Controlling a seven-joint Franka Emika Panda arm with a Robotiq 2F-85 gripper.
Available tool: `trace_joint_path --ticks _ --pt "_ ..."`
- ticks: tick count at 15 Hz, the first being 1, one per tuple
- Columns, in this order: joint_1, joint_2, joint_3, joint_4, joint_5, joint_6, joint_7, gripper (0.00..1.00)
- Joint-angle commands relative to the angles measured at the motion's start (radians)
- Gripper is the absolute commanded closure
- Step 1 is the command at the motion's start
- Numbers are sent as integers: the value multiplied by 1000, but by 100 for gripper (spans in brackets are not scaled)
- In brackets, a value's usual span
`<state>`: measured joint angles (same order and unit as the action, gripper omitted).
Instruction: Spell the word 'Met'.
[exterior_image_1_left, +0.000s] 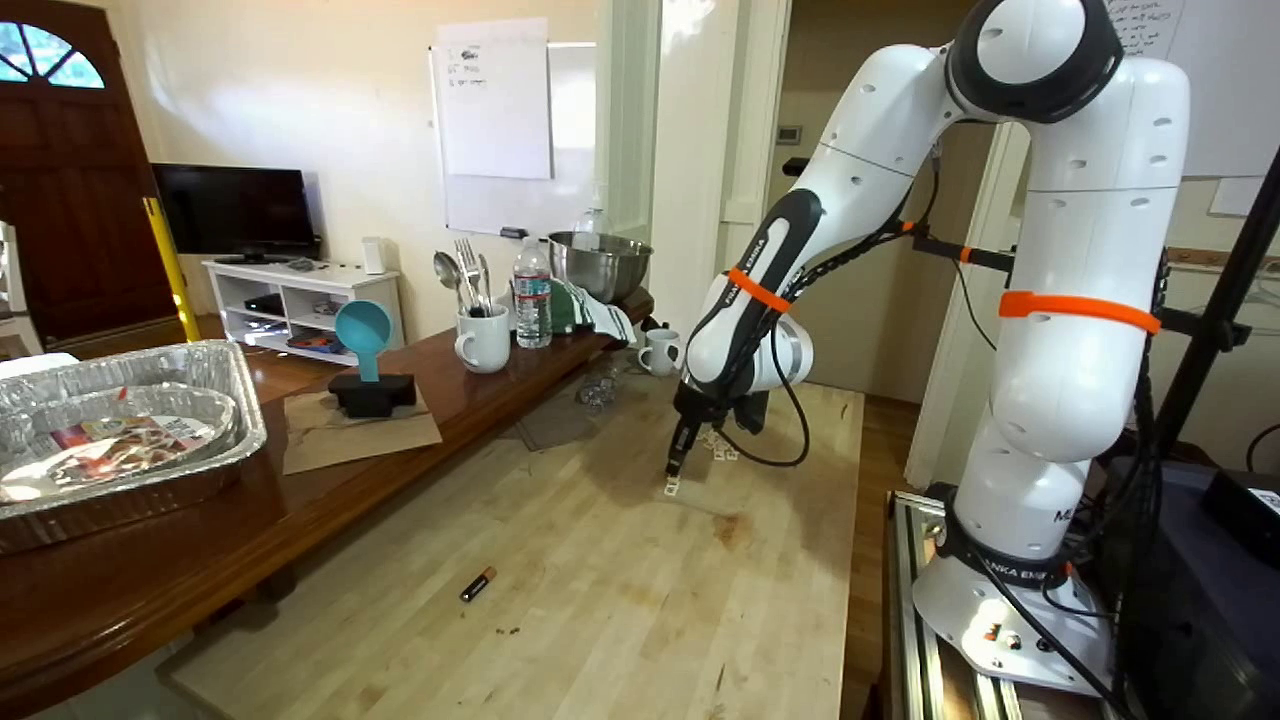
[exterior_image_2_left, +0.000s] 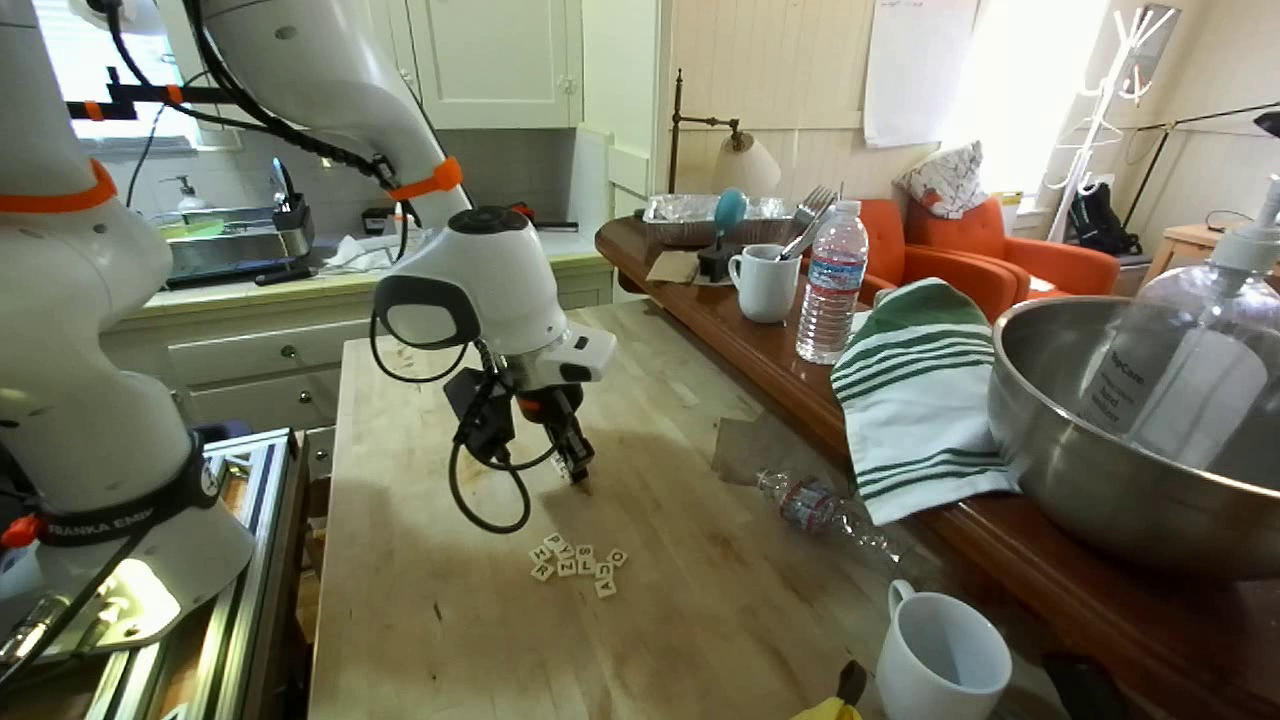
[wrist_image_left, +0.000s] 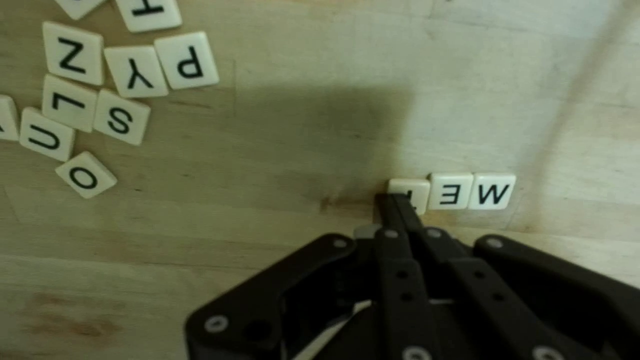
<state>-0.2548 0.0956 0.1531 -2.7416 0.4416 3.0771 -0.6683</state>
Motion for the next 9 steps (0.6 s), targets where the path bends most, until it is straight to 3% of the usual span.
trace_joint_path --ticks 1,9 --pt "14 52 -7 -7 4 33 -27 100" --pt "10 52 -5 -8 9 29 -66 100"
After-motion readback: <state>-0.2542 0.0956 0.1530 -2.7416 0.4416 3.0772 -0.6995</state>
